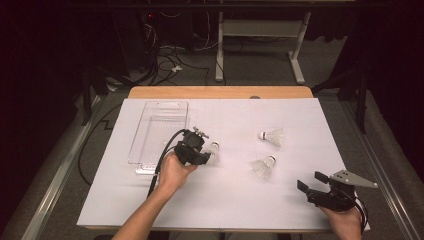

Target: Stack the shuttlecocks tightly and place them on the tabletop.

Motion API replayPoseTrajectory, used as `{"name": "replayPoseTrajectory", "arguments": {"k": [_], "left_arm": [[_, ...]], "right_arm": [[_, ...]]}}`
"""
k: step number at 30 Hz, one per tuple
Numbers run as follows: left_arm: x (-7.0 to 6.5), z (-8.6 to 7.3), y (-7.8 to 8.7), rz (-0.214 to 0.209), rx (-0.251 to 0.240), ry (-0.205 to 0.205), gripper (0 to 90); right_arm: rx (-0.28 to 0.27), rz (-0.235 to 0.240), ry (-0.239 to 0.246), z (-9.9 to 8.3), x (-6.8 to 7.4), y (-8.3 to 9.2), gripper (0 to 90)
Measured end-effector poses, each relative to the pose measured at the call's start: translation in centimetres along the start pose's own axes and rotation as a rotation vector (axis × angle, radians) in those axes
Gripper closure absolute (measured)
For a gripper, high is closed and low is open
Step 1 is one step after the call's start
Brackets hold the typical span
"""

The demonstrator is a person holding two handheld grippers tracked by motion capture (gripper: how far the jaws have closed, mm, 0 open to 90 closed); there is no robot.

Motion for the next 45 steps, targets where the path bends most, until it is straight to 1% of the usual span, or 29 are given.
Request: {"name": "replayPoseTrajectory", "arguments": {"k": [4,7,8,9,12,17,21,23,24,26,27,30,34,40,45], "left_arm": [[0.1,0.0,-0.4,0.000,0.014,0.008,62.7],[0.1,0.0,-0.4,-0.006,0.015,0.014,65.1],[0.1,0.0,-0.5,-0.005,0.019,0.011,65.1],[0.2,0.0,-0.5,-0.003,0.019,0.011,67.6],[0.3,0.1,-0.5,-0.002,0.021,0.018,69.4],[0.3,0.1,-0.6,0.015,0.044,-0.010,72.4],[-0.1,0.7,-0.7,0.005,0.036,-0.011,74.7],[-0.1,0.7,-0.9,0.002,0.044,-0.003,78.1],[-0.1,0.7,-1.0,0.002,0.049,-0.002,78.1],[0.0,0.6,-1.2,-0.001,0.049,0.007,81.7],[0.0,0.6,-1.2,-0.002,0.048,0.009,81.7],[-0.1,0.7,-1.1,-0.007,0.045,0.010,85.9],[0.0,0.6,-1.0,-0.016,0.056,0.014,88.4],[0.2,0.7,-0.3,-0.032,0.050,0.033,89.0],[0.3,0.7,0.0,-0.045,0.060,0.046,89.2]], "right_arm": [[0.002,-0.001,-0.004,0.0,0.0,0.0,22.0],[0.000,-0.003,-0.003,0.0,-0.1,0.0,22.0],[0.000,-0.003,-0.003,0.0,-0.1,0.0,22.0],[-0.002,-0.002,-0.003,0.0,-0.1,0.0,21.9],[-0.001,-0.002,-0.004,0.0,-0.1,0.0,22.0],[-0.004,-0.004,-0.002,0.0,-0.1,0.0,22.2],[-0.006,-0.005,-0.002,0.0,-0.1,0.0,22.2],[-0.007,-0.006,-0.003,0.0,-0.2,0.0,22.2],[-0.007,-0.006,-0.003,0.0,-0.2,0.0,22.2],[-0.007,-0.005,-0.002,0.0,-0.1,0.0,22.3],[-0.008,-0.004,-0.001,0.1,-0.1,0.1,22.3],[-0.008,-0.004,-0.002,0.1,-0.1,0.1,22.3],[-0.009,-0.003,-0.001,0.1,-0.1,0.1,22.3],[-0.004,-0.005,-0.001,0.0,-0.1,0.0,22.3],[-0.006,-0.005,0.001,0.1,0.0,0.0,22.4]]}}
Point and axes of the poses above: each handheld gripper's, and its own axes: y roughly backward along the jaws, z roughly out of its top, x roughly to its left, the point moved 10 cm from there along -y, roughly forward along the jaws, and after that the axes turned 12 degrees about -x, right-handed, at the moved point
